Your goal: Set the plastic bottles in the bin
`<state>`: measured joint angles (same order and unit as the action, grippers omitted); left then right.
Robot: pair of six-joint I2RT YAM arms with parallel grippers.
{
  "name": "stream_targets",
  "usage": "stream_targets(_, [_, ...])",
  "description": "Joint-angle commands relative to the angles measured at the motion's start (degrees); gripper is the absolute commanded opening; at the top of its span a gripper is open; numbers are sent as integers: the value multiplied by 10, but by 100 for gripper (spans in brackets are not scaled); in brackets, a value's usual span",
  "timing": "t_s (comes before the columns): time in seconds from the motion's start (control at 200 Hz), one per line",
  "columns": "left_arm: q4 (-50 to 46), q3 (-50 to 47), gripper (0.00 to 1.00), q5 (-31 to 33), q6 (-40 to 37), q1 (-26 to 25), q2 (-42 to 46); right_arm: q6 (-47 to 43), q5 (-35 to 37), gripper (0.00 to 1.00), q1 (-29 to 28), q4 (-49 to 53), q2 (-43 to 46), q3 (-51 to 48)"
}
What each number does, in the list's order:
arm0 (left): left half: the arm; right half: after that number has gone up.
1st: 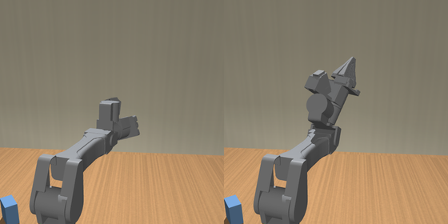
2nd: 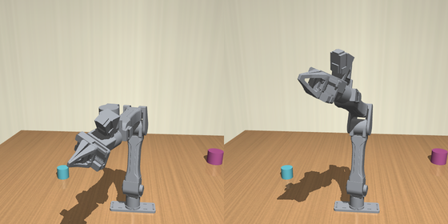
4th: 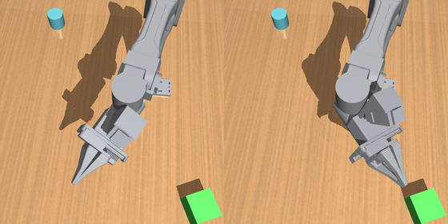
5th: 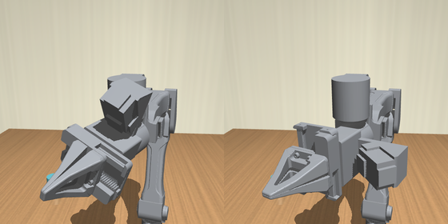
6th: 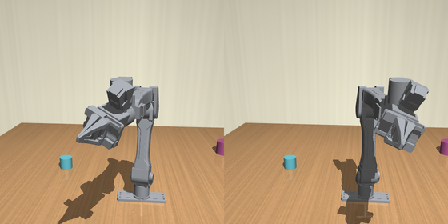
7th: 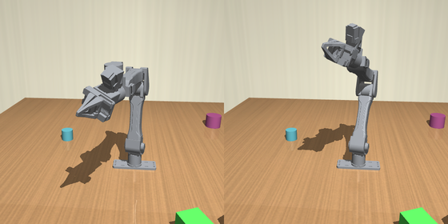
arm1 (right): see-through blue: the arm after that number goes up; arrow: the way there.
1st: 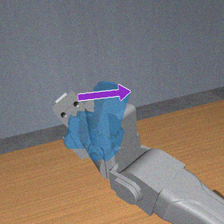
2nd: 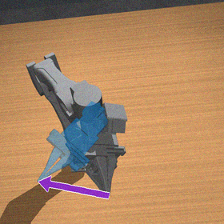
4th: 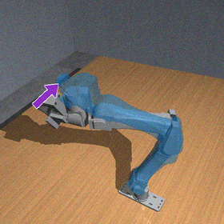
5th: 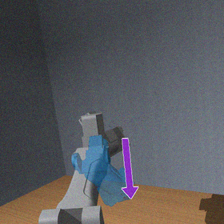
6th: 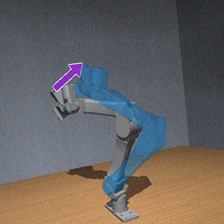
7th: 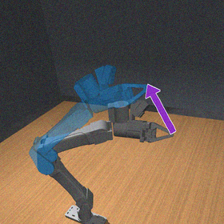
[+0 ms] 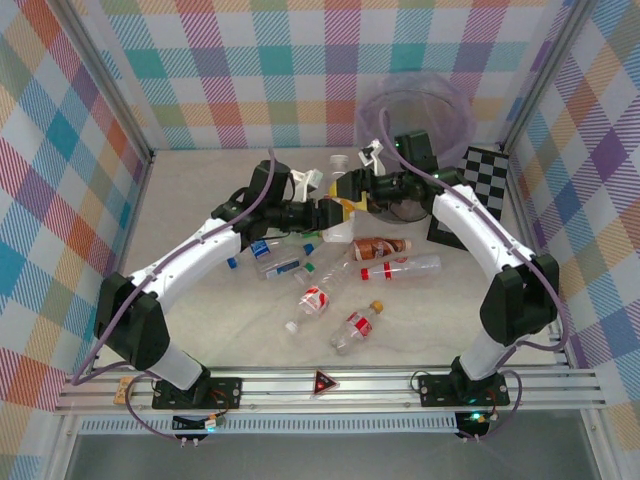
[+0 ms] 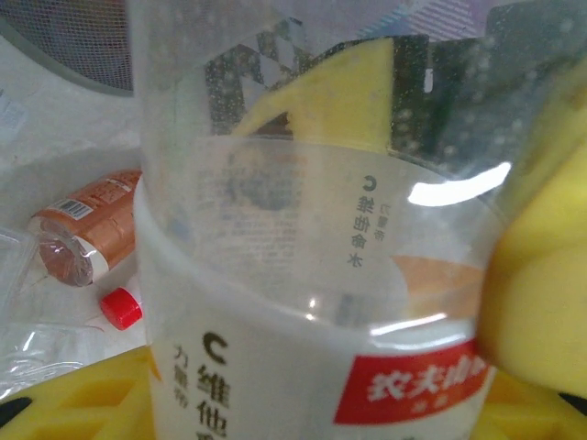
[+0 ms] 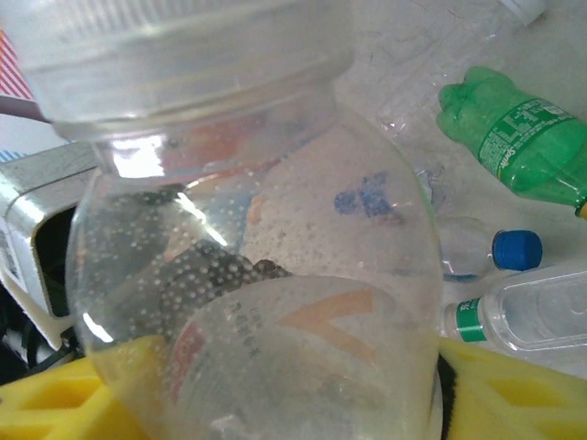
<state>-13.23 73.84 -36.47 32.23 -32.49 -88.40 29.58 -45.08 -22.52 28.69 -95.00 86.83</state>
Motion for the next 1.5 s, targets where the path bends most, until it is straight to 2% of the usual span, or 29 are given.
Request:
stream_targets(0.0, [42, 15, 41, -22, 1, -2, -4, 6, -19, 63, -4, -19, -7, 16])
stream_targets(0.065, [42, 15, 44, -24, 0, -2, -6, 4, -11, 59, -4, -19, -3, 13])
stream_targets(0.255, [29, 18, 65, -20, -14, -1, 0, 2, 10, 56, -4, -11, 4, 18])
stream_targets(0.445, [32, 0, 94, -29, -32, -2, 27, -38, 53, 53, 2, 55, 9, 67])
stream_targets(0.5, [31, -7, 100, -33, -40, -2, 39, -49, 66, 53, 5, 76, 14, 83])
stream_targets(0.68, [2, -23, 100, -34, -75, -1, 80, -103, 152, 51, 14, 160, 25, 144])
stream_targets(0.81, [-79, -32, 100, -18, -115, -1, 110, -156, 219, 50, 16, 226, 22, 211])
stream_targets(0.975, [-136, -71, 100, 53, -134, 5, 151, -202, 295, 48, 17, 270, 19, 300])
stream_targets(1.115, [-173, -100, 100, 154, -117, 8, 168, -236, 365, 46, 18, 282, 11, 360])
stream_targets(1.27, [-216, -116, 100, 237, -100, 9, 168, -254, 438, 46, 33, 272, -15, 421])
stream_targets(1.495, [-271, -118, 100, 309, -100, 4, 159, -240, 475, 47, 85, 247, -88, 502])
